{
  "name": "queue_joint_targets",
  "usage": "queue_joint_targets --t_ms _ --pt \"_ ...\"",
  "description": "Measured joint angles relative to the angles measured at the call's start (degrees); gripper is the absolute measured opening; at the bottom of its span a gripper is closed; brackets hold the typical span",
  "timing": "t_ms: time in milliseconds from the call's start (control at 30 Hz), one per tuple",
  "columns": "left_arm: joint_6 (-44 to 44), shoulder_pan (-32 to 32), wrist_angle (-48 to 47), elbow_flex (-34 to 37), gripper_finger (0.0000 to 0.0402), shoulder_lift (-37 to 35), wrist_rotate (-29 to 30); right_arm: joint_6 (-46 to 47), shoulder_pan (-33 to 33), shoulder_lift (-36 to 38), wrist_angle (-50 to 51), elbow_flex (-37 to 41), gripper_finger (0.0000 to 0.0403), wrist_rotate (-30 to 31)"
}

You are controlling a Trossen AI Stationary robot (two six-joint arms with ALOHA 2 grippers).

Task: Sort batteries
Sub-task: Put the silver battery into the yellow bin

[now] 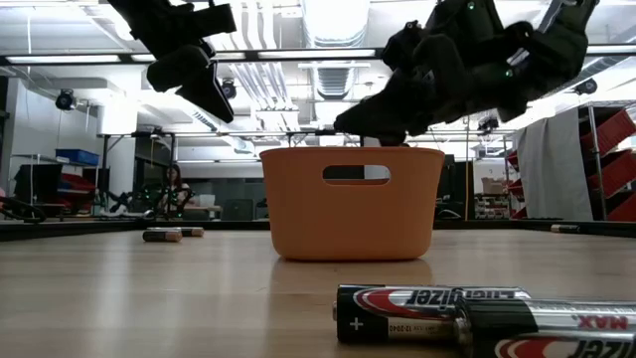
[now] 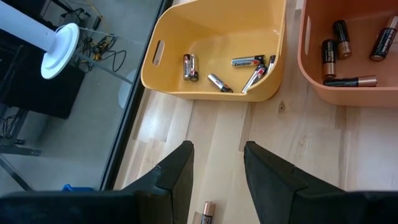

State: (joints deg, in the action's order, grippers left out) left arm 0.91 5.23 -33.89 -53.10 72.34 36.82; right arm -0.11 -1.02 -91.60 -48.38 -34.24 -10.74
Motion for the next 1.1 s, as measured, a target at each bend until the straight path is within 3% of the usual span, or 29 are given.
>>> queue_joint_targets --t_ms 500,600,833,1100 --pt "-4.38 0.02 -0.49 0.00 0.0123 0.00 0.00 2.87 -1.05 19.28 28.98 0.00 0.0065 16.67" --pt "-9.82 0.01 -3.04 -0.23 0.0123 0.00 -0.29 6.65 -3.13 22.82 33.99 0.00 0.0065 17.36" --pt "-26.14 0.02 -20.39 -4.05 0.0123 0.00 -7.40 7.55 -5.52 25.93 39.88 0.00 0.0060 17.37" --pt "-26.89 0.06 -22.56 -3.43 0.0123 0.26 -13.51 7.01 -5.53 25.84 42.05 0.00 0.0079 17.24"
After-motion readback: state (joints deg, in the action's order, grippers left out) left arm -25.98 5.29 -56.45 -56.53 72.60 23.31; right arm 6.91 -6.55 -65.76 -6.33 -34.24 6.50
